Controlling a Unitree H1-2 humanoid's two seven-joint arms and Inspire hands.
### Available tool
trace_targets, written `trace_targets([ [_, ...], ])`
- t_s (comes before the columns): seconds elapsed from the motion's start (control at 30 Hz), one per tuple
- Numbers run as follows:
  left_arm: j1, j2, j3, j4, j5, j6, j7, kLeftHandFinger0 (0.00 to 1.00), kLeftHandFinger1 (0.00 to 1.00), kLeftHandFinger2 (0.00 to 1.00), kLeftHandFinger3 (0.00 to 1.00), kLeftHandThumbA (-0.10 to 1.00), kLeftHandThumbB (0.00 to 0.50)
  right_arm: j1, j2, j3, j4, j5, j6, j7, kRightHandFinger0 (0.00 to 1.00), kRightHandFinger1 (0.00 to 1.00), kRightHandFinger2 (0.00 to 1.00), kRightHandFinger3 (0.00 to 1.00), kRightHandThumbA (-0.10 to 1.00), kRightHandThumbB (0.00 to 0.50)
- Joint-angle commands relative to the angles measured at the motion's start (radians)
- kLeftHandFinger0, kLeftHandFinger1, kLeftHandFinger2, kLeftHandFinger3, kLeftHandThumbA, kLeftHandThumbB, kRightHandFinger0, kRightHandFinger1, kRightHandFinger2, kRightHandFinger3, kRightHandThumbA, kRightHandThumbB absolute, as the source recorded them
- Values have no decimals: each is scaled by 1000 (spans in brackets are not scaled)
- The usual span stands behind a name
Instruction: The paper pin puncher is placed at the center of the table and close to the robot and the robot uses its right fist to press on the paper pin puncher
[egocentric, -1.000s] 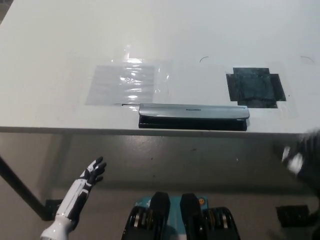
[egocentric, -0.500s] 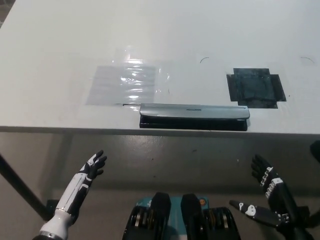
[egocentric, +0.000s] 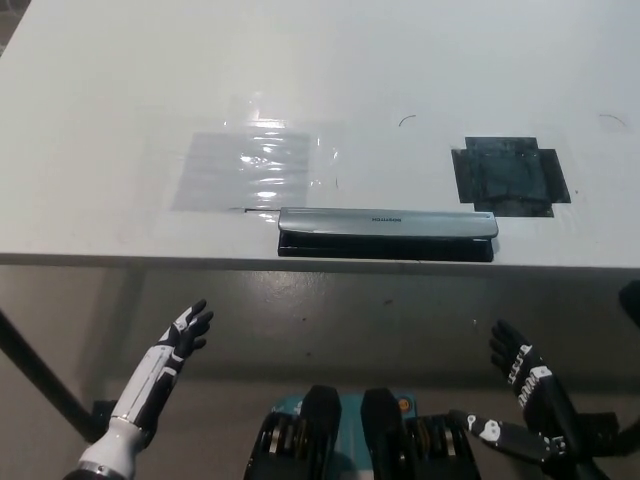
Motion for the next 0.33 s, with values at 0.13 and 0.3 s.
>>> trace_targets([
  [0.13, -20, 19, 0, -23, 4, -20, -16, 1000, 1000, 1000, 1000, 1000, 182, 4, 4, -16, -27, 12, -42, 28, 1000, 1000, 1000, 1000, 1000, 254],
  [0.3, -17, 17, 2, -23, 7, -25, -10, 1000, 1000, 1000, 1000, 1000, 174, -1, -1, -12, -24, -4, -31, 29, 1000, 1000, 1000, 1000, 1000, 262],
])
